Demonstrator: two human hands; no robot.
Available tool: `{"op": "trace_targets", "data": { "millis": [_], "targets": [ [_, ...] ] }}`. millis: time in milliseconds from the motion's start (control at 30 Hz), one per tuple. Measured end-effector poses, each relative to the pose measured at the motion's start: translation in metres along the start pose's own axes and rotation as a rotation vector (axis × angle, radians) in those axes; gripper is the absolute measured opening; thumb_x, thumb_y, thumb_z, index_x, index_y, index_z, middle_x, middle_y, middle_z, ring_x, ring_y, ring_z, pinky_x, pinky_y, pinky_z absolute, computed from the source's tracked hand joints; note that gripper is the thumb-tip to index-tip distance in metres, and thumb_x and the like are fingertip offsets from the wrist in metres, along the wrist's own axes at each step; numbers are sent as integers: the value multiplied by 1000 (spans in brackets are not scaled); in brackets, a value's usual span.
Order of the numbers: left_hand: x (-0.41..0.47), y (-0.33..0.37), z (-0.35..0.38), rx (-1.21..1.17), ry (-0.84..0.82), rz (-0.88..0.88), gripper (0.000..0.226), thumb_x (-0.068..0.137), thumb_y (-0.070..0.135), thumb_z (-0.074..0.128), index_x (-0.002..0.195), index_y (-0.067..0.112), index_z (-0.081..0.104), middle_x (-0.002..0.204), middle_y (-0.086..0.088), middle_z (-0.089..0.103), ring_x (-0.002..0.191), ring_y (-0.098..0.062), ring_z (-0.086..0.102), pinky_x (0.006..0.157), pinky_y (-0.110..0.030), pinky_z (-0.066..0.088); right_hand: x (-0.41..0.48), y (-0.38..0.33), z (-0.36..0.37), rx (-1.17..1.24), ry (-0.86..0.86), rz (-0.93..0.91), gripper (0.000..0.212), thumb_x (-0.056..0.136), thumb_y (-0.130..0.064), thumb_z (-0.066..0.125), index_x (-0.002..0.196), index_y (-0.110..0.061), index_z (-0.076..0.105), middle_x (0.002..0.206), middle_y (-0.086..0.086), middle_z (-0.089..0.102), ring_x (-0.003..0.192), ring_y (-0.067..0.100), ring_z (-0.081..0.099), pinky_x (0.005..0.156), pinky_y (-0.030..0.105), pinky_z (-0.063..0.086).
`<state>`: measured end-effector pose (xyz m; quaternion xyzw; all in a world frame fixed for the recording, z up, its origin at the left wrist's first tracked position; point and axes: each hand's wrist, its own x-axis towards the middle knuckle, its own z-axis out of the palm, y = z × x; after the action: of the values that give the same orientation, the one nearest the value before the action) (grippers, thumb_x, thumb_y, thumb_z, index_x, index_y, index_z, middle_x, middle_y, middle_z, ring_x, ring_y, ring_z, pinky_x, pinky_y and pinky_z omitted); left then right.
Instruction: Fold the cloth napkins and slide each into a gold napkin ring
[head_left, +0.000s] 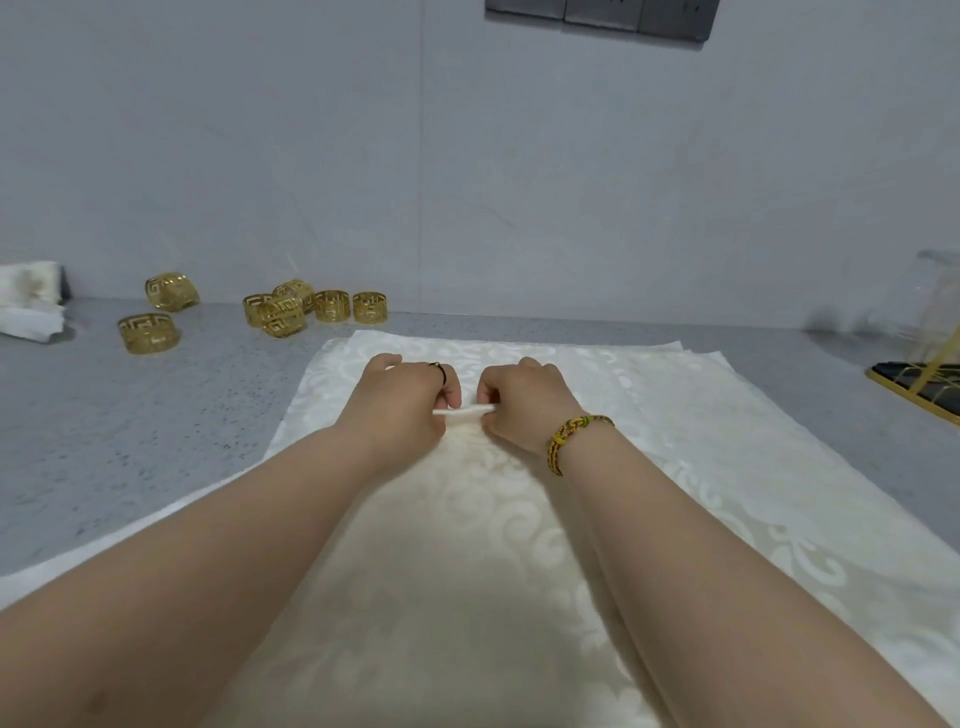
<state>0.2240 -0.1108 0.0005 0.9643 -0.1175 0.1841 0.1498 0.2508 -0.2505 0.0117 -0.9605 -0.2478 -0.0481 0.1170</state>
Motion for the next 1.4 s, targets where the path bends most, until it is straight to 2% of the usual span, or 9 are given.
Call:
{"op": "trace_targets", "data": {
  "millis": [200,433,567,633,767,900,1033,1200,1400],
  "targets": [
    [-13,3,-8,60,-34,21,30,80,1,44,81,30,51,79,14,51,83,-8,40,106,-20,9,-21,-4,-6,-170,-10,-76,28,84,-4,45,104,-18,57,110,3,59,105,22,43,85,27,27],
    [-28,-2,-10,-87,-147,-41,30,80,6,49,92,24,70,97,10,64,99,-12,53,83,-13,34,-33,-6,-2,-132,-69,-67,21,85,-14,45,100,-20,59,93,0,53,88,17,33,79,26,23],
    [-29,1,-13,-346,-210,-191,38,88,16,51,52,27,53,93,10,66,95,-12,55,79,-21,41,-35,0,-9,0,-150,38,33,94,-36,39,67,-21,51,70,-5,45,89,19,34,82,29,25],
    [-22,2,-13,-335,-234,-203,44,90,21,52,47,24,46,89,8,64,96,-16,56,77,-23,40,-34,1,-6,0,-110,31,30,95,-36,40,77,-21,58,75,-3,48,93,20,35,84,30,26],
    [-10,1,-15,-172,-356,-153,4,83,24,64,82,21,61,107,7,49,109,-14,46,94,-25,36,-33,1,0,25,-51,42,32,87,-35,57,115,-21,55,126,-1,45,122,19,32,99,29,21],
    [-1,2,-19,-99,-447,-189,35,81,31,66,109,21,49,101,8,43,98,-14,46,84,-23,27,-32,3,-4,72,-97,51,48,87,-34,57,131,-23,42,131,-4,50,125,18,33,102,30,19],
    [7,8,-19,84,-464,-163,39,83,35,63,117,20,49,99,9,43,108,-17,49,94,-28,25,-30,-1,-4,-32,-102,14,46,88,-34,54,132,-25,42,129,-4,52,124,19,32,102,33,19],
    [-2,14,-21,206,-340,-16,15,85,35,59,85,24,48,74,12,44,86,-15,45,87,-27,23,-32,-5,-8,-107,-47,-42,22,87,-24,52,109,-22,56,100,-1,56,107,20,37,93,30,21],
    [-34,17,-16,399,-51,180,25,92,24,41,109,26,58,96,7,52,106,-12,45,99,-24,17,-43,-12,-11,-203,-3,-127,13,86,-12,48,83,-21,40,84,-7,44,85,14,29,78,27,18]
  ]
}}
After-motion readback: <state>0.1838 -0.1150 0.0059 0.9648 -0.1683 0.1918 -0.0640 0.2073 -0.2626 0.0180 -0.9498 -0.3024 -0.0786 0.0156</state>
